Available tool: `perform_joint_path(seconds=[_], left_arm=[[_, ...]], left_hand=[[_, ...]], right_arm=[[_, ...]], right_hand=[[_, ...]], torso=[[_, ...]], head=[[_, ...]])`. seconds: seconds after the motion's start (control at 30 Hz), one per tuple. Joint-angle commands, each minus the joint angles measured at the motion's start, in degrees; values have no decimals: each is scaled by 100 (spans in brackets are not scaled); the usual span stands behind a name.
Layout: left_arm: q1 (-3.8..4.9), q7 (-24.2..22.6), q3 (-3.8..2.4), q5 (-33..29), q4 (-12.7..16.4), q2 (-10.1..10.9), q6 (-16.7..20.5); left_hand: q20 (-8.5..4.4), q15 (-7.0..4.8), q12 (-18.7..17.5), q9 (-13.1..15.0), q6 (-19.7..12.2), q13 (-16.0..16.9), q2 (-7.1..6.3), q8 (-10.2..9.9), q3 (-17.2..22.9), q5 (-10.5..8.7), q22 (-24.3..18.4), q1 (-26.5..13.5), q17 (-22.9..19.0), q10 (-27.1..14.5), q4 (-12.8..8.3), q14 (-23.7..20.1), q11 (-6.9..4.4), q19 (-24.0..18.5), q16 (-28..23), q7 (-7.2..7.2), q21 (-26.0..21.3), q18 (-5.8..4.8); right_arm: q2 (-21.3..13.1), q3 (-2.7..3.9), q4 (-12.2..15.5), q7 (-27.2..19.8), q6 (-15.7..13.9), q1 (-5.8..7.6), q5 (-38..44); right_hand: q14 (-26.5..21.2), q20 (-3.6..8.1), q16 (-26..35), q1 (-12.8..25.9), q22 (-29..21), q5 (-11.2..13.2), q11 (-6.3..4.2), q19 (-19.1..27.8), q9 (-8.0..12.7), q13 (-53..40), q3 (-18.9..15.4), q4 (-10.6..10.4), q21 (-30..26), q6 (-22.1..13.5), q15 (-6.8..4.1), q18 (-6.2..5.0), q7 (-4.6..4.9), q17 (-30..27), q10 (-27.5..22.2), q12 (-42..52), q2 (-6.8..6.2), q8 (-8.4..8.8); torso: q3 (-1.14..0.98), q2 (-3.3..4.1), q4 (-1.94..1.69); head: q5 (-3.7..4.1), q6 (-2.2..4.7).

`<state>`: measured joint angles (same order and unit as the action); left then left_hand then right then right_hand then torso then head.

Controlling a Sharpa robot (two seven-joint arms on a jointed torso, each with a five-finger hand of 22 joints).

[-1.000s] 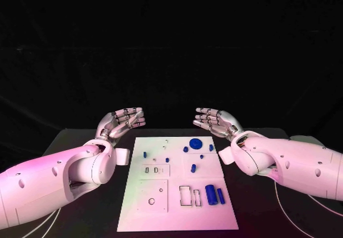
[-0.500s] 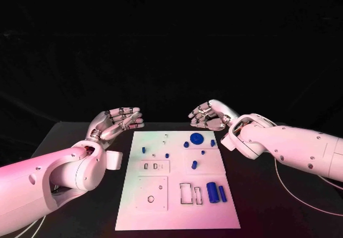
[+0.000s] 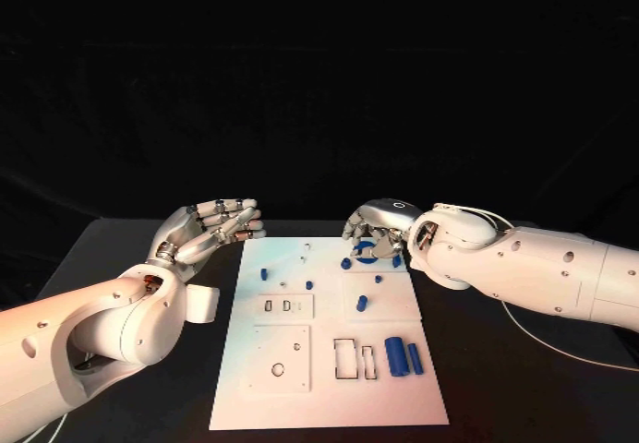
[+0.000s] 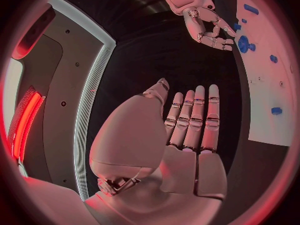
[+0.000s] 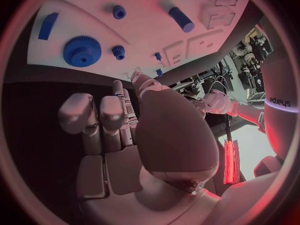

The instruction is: Assemble the parts on the task board

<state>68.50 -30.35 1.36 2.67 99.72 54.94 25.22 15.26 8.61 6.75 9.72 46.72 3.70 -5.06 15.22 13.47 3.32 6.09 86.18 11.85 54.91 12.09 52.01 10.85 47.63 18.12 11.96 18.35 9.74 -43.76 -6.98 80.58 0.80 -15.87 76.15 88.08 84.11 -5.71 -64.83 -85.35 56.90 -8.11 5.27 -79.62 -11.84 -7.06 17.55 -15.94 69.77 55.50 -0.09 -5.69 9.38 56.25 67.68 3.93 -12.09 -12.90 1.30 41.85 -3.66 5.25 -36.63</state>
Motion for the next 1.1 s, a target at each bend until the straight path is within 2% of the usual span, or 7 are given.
perform_joint_path(seconds=[0.03,0.33,0.43,0.73,0.93,1.0,1.1], left_arm=[[11,4,-8,42,0,-32,-159],[13,28,-9,27,-24,-41,-175],[13,36,-9,20,-22,-32,-177],[13,52,-9,11,-19,-15,-184],[13,65,-9,10,-18,-9,-191],[14,70,-9,9,-22,-8,-193],[14,76,-9,9,-21,-8,-196]], left_hand=[[-2,-8,-38,-7,50,5,-63,0,20,9,-11,-13,7,51,15,52,4,35,33,171,22,89],[-6,-5,-59,-12,44,2,-75,-11,21,8,-17,-44,12,47,31,54,12,51,25,182,21,88],[-6,-5,-59,-12,44,2,-75,-11,21,8,-17,-44,12,47,31,54,12,51,25,182,21,88],[-8,-1,-72,-16,39,1,-81,-19,21,8,-22,-63,15,43,41,53,18,59,19,192,19,87],[-8,-1,-72,-16,39,1,-81,-19,21,8,-22,-63,15,43,41,53,18,59,19,192,19,87],[-8,-1,-72,-16,39,1,-81,-19,21,8,-22,-63,15,43,41,53,18,59,19,192,19,87],[-8,-1,-72,-16,39,1,-81,-19,21,8,-22,-63,15,43,41,53,18,59,19,192,19,87]], right_arm=[[31,4,45,459,447,5,857],[113,-3,59,596,649,4,1105],[137,-6,43,599,676,-1,1130],[196,-16,-28,592,734,-27,1152],[232,-21,-60,570,711,-51,1151],[245,-22,-67,561,708,-58,1151],[262,-24,-85,547,700,-66,1142]], right_hand=[[138,-33,-327,20,365,-24,23,-41,-33,-3,63,9,268,-48,52,93,5,316,-143,-15,-73,34],[116,-91,-683,42,705,-123,73,-19,-97,-3,125,70,525,-127,104,117,29,637,-414,-26,-93,73],[118,-100,-725,52,743,-152,81,-17,-110,-2,133,75,553,-117,112,120,35,672,-444,-24,-90,69],[156,-124,-1033,62,1153,-585,79,-99,-181,-4,350,113,825,-17,123,170,36,970,-374,3,-71,59],[166,-123,-1118,52,1282,-648,70,-128,-212,4,493,144,908,33,116,187,21,1044,-317,8,-62,48],[167,-121,-1174,45,1363,-492,61,-138,-238,19,647,185,960,57,111,197,11,1085,-280,-1,-85,49],[167,-120,-1185,56,1389,-470,61,-144,-244,22,681,189,976,63,112,200,11,1093,-269,0,-90,48]], torso=[[28,61,-21],[48,98,-58],[45,112,-59],[44,135,-69],[47,147,-73],[46,152,-78],[50,158,-81]], head=[[29,2],[42,1],[45,3],[39,-3],[36,-9],[37,-13],[42,-18]])
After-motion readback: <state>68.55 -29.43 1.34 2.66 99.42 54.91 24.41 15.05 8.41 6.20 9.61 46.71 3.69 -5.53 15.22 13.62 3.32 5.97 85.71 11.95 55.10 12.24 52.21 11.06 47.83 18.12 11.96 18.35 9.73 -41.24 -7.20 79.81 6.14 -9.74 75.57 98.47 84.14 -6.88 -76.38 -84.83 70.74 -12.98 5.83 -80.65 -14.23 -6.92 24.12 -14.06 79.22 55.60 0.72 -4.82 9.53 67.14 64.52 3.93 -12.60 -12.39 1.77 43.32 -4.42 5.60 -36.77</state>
